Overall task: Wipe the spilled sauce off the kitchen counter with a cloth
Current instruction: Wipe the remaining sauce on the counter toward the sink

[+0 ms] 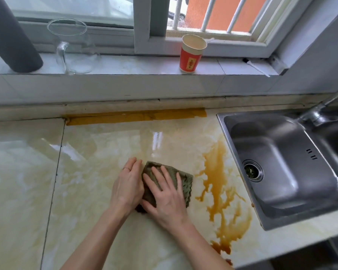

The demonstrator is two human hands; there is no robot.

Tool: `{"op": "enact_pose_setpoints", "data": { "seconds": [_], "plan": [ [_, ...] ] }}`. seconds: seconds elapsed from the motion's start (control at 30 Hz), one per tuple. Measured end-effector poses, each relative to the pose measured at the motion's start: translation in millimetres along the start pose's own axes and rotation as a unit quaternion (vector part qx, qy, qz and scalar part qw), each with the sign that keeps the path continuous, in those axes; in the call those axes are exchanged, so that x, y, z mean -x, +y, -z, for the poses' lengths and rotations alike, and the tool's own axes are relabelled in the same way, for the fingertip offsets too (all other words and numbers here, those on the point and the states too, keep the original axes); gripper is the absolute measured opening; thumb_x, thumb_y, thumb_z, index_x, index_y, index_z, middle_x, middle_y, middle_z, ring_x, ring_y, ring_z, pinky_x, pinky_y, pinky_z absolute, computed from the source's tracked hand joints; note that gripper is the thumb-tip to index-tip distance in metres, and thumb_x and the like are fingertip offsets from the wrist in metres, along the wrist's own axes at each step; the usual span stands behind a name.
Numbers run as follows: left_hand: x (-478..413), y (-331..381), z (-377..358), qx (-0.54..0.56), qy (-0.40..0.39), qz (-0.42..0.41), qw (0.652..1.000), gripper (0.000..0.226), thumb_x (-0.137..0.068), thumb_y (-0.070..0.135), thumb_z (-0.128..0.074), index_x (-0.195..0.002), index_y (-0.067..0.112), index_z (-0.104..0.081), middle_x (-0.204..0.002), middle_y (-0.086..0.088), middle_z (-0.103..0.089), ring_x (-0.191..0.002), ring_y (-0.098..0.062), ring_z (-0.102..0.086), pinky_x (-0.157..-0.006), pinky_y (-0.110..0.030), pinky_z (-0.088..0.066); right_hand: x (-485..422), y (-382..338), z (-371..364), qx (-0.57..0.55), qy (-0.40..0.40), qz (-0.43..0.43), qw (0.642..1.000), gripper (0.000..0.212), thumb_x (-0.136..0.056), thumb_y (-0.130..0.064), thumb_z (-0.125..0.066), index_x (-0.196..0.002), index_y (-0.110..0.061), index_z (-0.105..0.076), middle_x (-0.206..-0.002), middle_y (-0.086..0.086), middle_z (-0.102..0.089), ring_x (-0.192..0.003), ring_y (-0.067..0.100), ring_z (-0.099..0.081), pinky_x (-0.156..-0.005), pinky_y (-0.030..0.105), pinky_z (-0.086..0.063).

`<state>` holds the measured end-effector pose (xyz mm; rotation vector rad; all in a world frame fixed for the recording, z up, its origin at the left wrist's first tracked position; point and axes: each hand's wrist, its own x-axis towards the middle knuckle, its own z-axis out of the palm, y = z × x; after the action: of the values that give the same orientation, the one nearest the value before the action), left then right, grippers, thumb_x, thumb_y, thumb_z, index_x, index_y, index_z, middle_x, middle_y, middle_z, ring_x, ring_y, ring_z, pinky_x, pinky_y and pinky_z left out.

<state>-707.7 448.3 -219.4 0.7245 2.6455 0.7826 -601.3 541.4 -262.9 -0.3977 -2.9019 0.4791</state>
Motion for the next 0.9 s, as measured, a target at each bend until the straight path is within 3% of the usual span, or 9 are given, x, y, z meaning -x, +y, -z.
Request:
{"op": "enact_pose_setpoints", "data": {
  "seconds": [0.17,0.27,0.4,0.47,0.57,0.67,0.83,0.9],
  "plan": [
    [15,-8,5,-0.015,-0.008,-0.015,1.0,0.053,-0.089,0.002,-0.042,-0.141,0.009,-0.039,-0.151,-0.008,-0.03,-0.137,-0.024,-0.033,-0.109,-0.032,-0.032,-7,46,8,-0.036,0.064,-0.099,0.992,0.046,-0.094,-0.042,-0.041,-0.135,-0.029,-0.057,-0.147,-0.001,-0.048,-0.141,0.022,-0.035,-0.113,0.059,-0.025],
    [25,-13,6,-0.013,-0.007,-0.017,1.0,0.052,-0.089,0.002,-0.043,-0.14,0.009,-0.04,-0.151,-0.008,-0.032,-0.137,-0.025,-0.034,-0.107,-0.033,-0.033,-3,26,3,-0.072,0.097,-0.147,0.982,0.045,-0.092,-0.031,-0.04,-0.13,-0.022,-0.061,-0.143,0.003,-0.052,-0.138,0.026,-0.04,-0.112,0.058,-0.028],
    [34,-11,2,-0.007,-0.018,-0.029,0.999,0.051,-0.089,0.003,-0.043,-0.139,0.008,-0.041,-0.15,-0.009,-0.033,-0.135,-0.026,-0.037,-0.105,-0.034,-0.036,38,1,-6,-0.091,0.05,-0.012,0.994,0.042,-0.094,-0.019,-0.043,-0.132,-0.02,-0.06,-0.144,0.003,-0.051,-0.14,0.023,-0.038,-0.115,0.048,-0.024],
    [40,-10,2,-0.009,-0.028,-0.04,0.999,0.051,-0.089,0.002,-0.041,-0.14,0.008,-0.039,-0.15,-0.008,-0.032,-0.135,-0.026,-0.036,-0.105,-0.034,-0.036,44,20,-1,-0.099,0.033,0.01,0.994,0.041,-0.096,-0.017,-0.043,-0.134,-0.021,-0.059,-0.146,0.001,-0.049,-0.142,0.019,-0.034,-0.117,0.045,-0.022],
    [47,-12,6,-0.018,-0.039,-0.047,0.998,0.055,-0.087,0.0,-0.04,-0.142,0.008,-0.036,-0.152,-0.009,-0.029,-0.137,-0.026,-0.032,-0.107,-0.034,-0.033,35,37,5,-0.103,0.071,-0.094,0.988,0.043,-0.091,-0.011,-0.052,-0.133,-0.019,-0.06,-0.145,0.003,-0.05,-0.14,0.021,-0.037,-0.115,0.054,-0.027],
    [52,-17,9,-0.024,-0.043,-0.044,0.998,0.057,-0.087,0.0,-0.04,-0.142,0.008,-0.035,-0.153,-0.009,-0.027,-0.138,-0.026,-0.031,-0.107,-0.033,-0.033,35,10,1,-0.094,0.095,-0.167,0.977,0.045,-0.09,-0.008,-0.059,-0.134,-0.018,-0.059,-0.146,0.005,-0.048,-0.141,0.025,-0.035,-0.115,0.058,-0.024],
    [59,-14,0,-0.007,-0.057,-0.048,0.997,0.05,-0.091,0.007,-0.04,-0.141,0.01,-0.038,-0.152,-0.01,-0.029,-0.137,-0.026,-0.033,-0.107,-0.034,-0.033,79,-29,-9,-0.104,0.026,-0.004,0.994,0.044,-0.094,-0.021,-0.048,-0.138,-0.024,-0.053,-0.149,-0.001,-0.045,-0.144,0.018,-0.029,-0.118,0.047,-0.016],
    [62,-12,-1,-0.006,-0.059,-0.054,0.997,0.051,-0.09,0.006,-0.04,-0.141,0.01,-0.037,-0.152,-0.009,-0.029,-0.137,-0.026,-0.033,-0.108,-0.034,-0.033,80,-12,-3,-0.097,0.018,0.013,0.995,0.042,-0.095,-0.023,-0.045,-0.137,-0.024,-0.055,-0.148,-0.002,-0.046,-0.144,0.016,-0.03,-0.117,0.046,-0.016]
  ]
}}
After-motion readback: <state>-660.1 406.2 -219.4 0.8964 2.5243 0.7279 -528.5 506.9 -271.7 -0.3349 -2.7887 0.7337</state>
